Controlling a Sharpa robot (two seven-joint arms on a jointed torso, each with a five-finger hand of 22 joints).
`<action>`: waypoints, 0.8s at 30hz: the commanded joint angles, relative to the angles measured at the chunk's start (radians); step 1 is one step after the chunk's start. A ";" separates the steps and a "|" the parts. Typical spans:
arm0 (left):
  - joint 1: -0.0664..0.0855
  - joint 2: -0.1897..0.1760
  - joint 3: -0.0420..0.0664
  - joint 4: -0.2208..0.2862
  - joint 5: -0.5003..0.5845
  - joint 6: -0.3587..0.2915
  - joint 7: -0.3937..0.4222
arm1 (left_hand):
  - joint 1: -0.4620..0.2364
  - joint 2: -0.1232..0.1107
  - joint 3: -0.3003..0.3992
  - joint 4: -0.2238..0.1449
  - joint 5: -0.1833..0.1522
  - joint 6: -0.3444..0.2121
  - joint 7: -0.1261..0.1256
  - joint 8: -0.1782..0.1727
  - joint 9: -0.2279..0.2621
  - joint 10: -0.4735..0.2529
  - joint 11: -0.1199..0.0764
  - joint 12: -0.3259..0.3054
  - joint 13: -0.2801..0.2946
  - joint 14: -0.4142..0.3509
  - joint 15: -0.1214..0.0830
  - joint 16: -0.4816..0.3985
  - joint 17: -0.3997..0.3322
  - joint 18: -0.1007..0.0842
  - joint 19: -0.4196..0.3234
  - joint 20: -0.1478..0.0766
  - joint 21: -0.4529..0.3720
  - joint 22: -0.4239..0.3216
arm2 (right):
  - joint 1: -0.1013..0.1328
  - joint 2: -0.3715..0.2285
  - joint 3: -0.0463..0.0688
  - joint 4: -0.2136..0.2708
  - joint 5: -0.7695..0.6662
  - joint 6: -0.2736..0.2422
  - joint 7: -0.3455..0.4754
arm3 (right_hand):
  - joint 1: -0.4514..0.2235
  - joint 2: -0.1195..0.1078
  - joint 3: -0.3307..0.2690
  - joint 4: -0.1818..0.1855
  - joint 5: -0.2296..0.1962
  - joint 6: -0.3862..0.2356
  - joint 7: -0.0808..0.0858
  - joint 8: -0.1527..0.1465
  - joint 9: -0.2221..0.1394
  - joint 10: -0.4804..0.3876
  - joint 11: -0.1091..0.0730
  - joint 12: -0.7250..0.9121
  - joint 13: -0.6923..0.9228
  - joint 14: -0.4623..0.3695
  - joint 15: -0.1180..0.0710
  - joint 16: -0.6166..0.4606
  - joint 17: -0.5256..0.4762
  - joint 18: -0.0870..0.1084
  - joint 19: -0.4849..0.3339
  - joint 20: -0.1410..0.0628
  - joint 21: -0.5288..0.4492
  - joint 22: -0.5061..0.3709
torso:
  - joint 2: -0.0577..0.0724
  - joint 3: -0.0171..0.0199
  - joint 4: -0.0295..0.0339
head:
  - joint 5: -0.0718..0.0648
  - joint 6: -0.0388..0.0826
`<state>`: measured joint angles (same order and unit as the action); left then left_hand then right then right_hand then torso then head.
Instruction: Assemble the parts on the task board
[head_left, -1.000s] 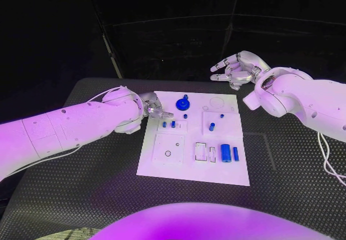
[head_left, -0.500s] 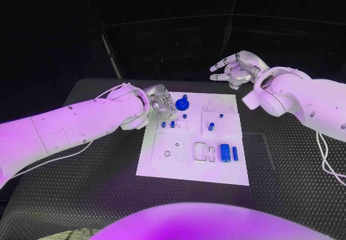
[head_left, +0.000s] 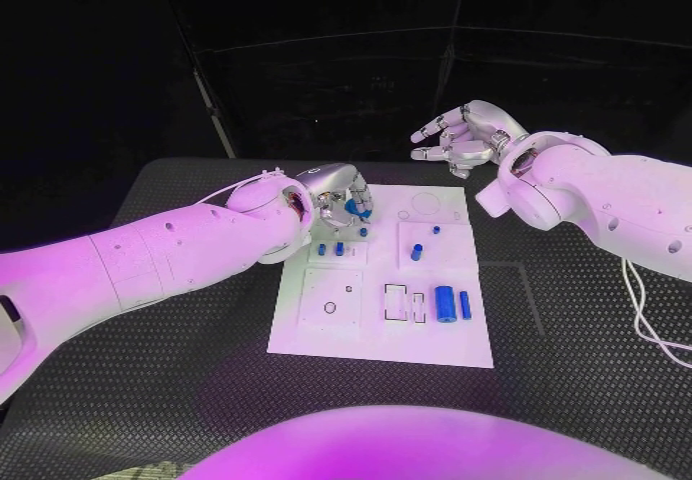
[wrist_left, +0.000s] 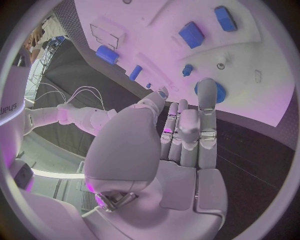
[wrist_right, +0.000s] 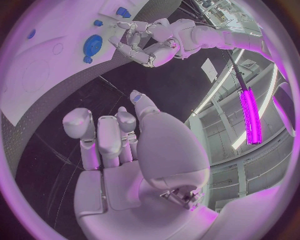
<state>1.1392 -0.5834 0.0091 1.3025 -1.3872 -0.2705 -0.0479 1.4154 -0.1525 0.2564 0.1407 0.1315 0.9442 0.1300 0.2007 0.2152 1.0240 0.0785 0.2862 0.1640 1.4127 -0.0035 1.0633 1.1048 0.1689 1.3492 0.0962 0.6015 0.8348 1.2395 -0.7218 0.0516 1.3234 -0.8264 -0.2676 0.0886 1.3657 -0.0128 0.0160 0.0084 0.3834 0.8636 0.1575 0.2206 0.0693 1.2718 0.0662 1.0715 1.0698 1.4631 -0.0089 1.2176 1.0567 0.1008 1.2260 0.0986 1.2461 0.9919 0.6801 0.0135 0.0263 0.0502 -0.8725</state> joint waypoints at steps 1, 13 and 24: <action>0.004 0.014 -0.001 -0.014 -0.148 0.039 0.023 | -0.016 -0.011 -0.028 0.002 -0.006 0.015 -0.004 -0.015 -0.011 0.001 -0.003 -0.014 -0.011 0.032 -0.005 0.092 0.065 -0.027 0.044 -0.005 0.127 0.098 | 0.002 0.002 0.001 0.003 -0.001 0.005 0.007 | -0.007 0.002 0.007 0.000 0.003 -0.007 -0.002 0.005 -0.001 -0.006 -0.004 0.001 -0.001 0.007 -0.006 -0.007 0.000 0.018 0.000 -0.003 -0.007 -0.001 | 0.000 -0.0008 0.0018 | -0.001 0.000; 0.008 0.053 -0.003 -0.068 -0.222 0.115 -0.027 | -0.006 0.008 -0.082 0.000 -0.013 0.030 -0.010 -0.048 -0.034 -0.019 -0.007 -0.034 -0.029 0.082 -0.026 0.221 0.152 -0.054 0.106 -0.024 0.326 0.255 | 0.002 0.004 0.001 0.002 -0.001 0.007 0.008 | -0.007 0.002 0.010 0.000 0.003 -0.006 -0.002 0.006 -0.001 -0.004 -0.004 0.004 0.001 0.008 -0.006 -0.005 0.003 0.018 0.002 -0.003 -0.005 0.002 | -0.001 -0.0006 0.0021 | -0.005 0.000; 0.008 0.084 -0.004 -0.105 -0.242 0.166 -0.039 | 0.007 0.028 -0.085 -0.003 -0.012 0.048 -0.017 -0.055 -0.039 -0.005 -0.012 -0.034 -0.033 0.090 -0.035 0.225 0.144 -0.060 0.119 -0.033 0.369 0.290 | 0.002 0.005 0.001 0.003 -0.001 0.007 0.008 | -0.007 0.002 0.010 0.000 0.003 -0.006 -0.002 0.006 -0.001 -0.004 -0.004 0.004 0.001 0.008 -0.006 -0.005 0.003 0.018 0.002 -0.003 -0.005 0.002 | -0.001 -0.0005 0.0015 | -0.011 0.000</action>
<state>1.1450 -0.5023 0.0050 1.1998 -1.6041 -0.1417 -0.0758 1.4247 -0.1354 0.1766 0.1379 0.1246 0.9851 0.1109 0.1512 0.1770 1.0167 0.0678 0.2554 0.1316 1.4656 -0.0291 1.2839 1.2497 0.1241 1.4571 0.0642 0.9677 1.1223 1.2396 -0.7177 0.0516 1.3239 -0.8264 -0.2661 0.0885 1.3657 -0.0128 0.0218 0.0080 0.3834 0.8635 0.1575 0.2205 0.0693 1.2718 0.0662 1.0715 1.0699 1.4631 -0.0089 1.2176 1.0586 0.1008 1.2260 0.0986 1.2460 0.9927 0.6793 0.0133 0.0278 0.0413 -0.8725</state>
